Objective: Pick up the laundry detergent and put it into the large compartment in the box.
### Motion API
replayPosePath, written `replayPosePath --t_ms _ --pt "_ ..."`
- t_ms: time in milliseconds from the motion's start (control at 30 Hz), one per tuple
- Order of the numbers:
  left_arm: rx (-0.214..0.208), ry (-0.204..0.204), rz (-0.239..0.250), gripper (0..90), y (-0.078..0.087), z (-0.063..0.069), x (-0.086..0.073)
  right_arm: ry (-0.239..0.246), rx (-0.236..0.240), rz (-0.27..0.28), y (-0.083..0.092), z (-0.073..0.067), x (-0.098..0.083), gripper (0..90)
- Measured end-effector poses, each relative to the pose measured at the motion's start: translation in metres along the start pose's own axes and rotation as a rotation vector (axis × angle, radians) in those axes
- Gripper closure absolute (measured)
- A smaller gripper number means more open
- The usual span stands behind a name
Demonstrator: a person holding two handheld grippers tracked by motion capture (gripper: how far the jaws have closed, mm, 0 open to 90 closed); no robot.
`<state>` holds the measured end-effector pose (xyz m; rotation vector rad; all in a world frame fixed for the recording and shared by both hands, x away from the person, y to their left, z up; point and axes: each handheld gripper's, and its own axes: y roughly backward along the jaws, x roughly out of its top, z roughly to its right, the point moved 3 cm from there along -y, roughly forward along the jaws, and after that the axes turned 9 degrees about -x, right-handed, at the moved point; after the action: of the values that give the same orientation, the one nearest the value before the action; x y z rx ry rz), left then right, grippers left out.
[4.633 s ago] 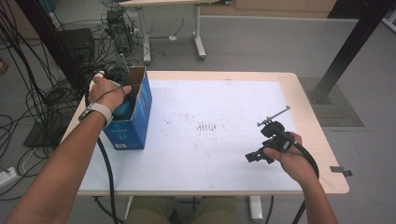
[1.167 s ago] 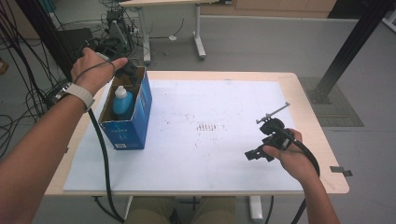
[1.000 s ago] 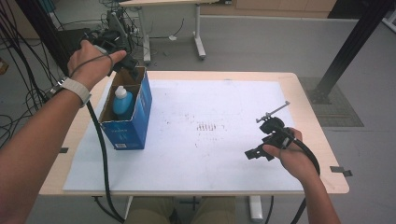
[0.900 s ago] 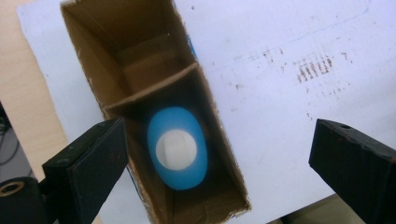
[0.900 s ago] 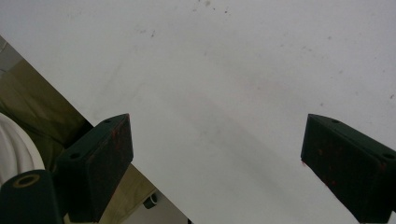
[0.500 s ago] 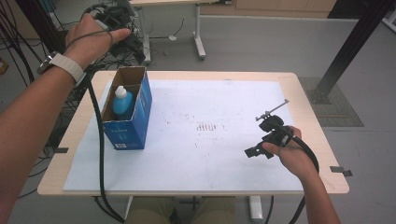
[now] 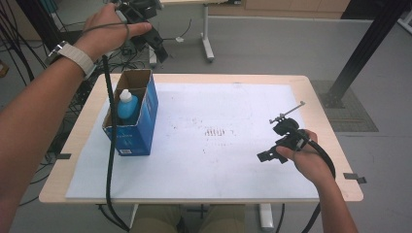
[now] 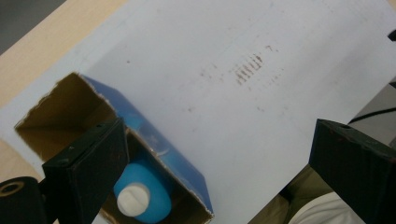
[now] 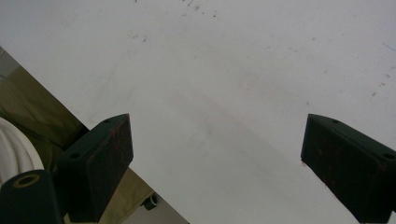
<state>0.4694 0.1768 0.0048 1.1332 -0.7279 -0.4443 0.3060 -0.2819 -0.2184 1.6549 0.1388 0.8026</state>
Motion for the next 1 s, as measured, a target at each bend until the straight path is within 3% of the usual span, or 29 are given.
replayPosePath --t_ms 133,300,533,1000 --pt "-0.02 -0.078 -0.023 5.1 -0.006 0.009 0.009 -0.002 -0.003 -0.002 0.001 0.001 0.0 9.0" --pt "-0.036 -0.147 -0.043 5.2 -0.013 0.019 0.018 -0.002 -0.003 -0.002 0.001 0.001 0.001 9.0" --pt "-0.028 -0.253 -0.097 5.8 -0.026 0.033 0.03 -0.006 -0.006 -0.004 0.002 0.002 0.0 9.0" --pt "-0.031 -0.392 -0.134 6.0 -0.055 0.058 0.039 -0.003 -0.004 -0.004 0.002 0.0 0.0 9.0"
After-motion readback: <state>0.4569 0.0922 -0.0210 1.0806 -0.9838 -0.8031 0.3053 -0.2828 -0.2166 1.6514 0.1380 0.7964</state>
